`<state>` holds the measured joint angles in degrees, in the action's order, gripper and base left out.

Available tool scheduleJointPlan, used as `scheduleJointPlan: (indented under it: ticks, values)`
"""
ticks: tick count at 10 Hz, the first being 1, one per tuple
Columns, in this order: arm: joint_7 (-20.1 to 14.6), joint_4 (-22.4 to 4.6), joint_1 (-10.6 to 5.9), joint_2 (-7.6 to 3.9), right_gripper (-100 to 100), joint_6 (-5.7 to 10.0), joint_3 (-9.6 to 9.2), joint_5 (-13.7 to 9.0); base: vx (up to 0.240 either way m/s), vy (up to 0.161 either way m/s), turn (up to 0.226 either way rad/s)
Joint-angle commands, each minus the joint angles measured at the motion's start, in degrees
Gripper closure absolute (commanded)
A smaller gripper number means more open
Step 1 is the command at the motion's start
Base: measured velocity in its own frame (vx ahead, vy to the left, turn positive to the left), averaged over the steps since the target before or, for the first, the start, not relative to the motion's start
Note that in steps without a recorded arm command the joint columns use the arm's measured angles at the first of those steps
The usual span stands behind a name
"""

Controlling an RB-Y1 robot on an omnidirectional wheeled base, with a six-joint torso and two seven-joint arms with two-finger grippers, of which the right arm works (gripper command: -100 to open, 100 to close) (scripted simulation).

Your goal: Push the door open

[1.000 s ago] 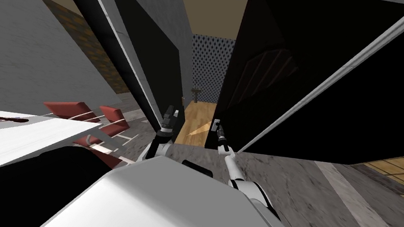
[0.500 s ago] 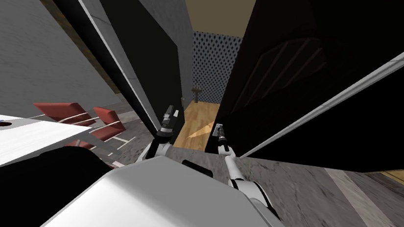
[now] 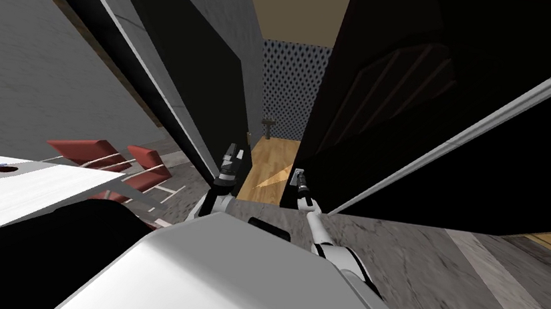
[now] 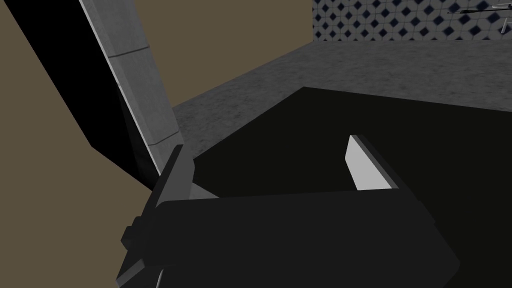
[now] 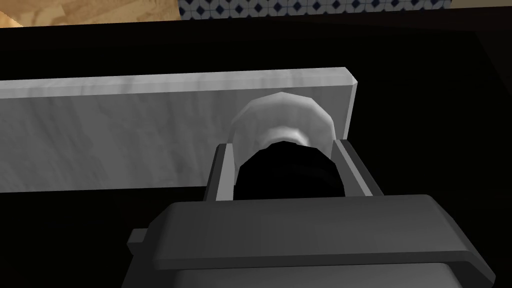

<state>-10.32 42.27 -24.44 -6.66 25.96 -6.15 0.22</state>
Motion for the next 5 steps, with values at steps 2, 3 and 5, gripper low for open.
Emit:
scheduleJointPlan:
  ticks: [2,3,5]
  values:
    - [-0.02,-0.05,0.17,0.07,100,0.05,-0.06,0.0,0.0,0.0,0.0]
    - [0.24,-0.12,0.05,-0.15,100,0.02,0.63,-0.17,0.08,0.036,-0.023]
    - [0.46,-0.22,0.07,-0.3,100,0.03,1.18,-0.31,0.157,0.06,-0.034]
